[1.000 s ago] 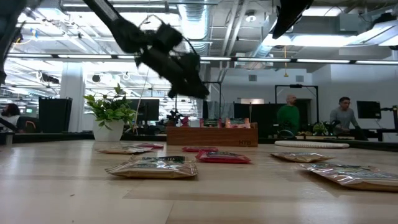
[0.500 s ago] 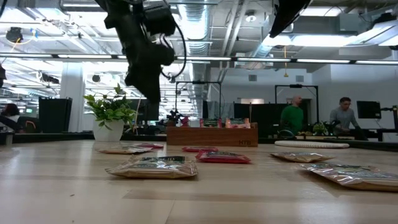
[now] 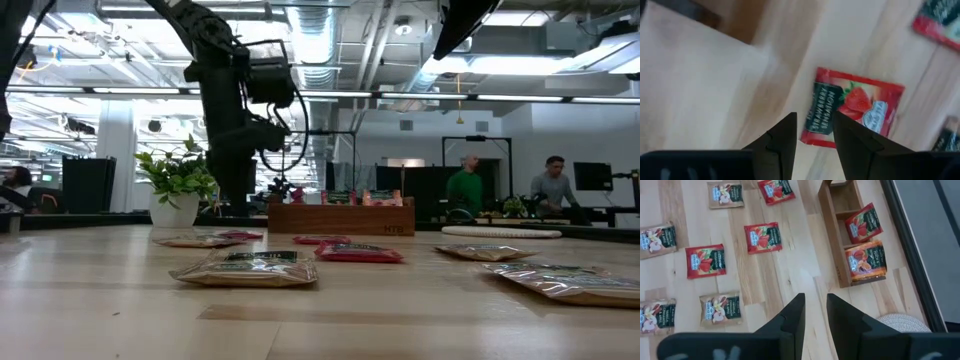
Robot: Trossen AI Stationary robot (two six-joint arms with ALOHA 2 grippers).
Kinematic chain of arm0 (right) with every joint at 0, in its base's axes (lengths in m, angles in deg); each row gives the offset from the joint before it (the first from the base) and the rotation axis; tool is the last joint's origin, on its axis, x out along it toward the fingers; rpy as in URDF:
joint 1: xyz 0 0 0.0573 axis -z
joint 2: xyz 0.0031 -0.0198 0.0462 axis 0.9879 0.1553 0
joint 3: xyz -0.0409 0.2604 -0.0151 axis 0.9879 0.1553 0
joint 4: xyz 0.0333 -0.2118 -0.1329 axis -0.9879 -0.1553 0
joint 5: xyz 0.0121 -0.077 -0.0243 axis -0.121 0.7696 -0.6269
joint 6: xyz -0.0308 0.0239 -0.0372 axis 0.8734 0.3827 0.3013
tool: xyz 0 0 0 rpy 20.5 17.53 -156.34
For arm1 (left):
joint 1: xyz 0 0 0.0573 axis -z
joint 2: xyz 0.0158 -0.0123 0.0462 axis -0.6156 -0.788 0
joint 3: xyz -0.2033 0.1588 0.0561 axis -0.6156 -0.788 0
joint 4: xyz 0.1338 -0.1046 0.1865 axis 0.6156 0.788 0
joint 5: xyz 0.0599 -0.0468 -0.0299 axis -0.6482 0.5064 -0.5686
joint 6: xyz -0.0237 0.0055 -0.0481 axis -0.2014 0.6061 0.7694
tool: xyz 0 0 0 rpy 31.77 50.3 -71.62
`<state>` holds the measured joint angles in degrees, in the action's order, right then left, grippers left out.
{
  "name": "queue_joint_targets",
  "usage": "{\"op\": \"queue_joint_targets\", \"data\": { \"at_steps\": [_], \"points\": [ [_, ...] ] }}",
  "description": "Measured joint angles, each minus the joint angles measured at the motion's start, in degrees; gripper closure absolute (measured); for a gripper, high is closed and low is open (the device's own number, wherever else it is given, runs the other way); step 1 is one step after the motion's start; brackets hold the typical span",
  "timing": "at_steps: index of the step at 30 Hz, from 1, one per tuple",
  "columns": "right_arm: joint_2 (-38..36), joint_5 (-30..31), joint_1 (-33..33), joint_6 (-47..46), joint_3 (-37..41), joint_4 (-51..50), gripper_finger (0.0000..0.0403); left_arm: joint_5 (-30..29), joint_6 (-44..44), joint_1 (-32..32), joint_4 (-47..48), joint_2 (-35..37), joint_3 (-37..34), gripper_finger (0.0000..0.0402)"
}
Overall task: Pick & Place Tea
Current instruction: Put the red tea bag into the middle section of the wooden organizer
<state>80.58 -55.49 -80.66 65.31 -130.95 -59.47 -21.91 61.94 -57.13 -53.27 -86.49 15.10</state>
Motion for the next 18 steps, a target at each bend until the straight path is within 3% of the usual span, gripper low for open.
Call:
{"op": "queue_joint_targets", "data": {
  "at_steps": [18],
  "points": [
    [0.0, 0.0, 0.0, 0.0, 0.0, 1.2, 0.0331, 2.0, -5.0, -0.5, -1.2, -4.4, 0.0, 0.0282]
  ]
}}
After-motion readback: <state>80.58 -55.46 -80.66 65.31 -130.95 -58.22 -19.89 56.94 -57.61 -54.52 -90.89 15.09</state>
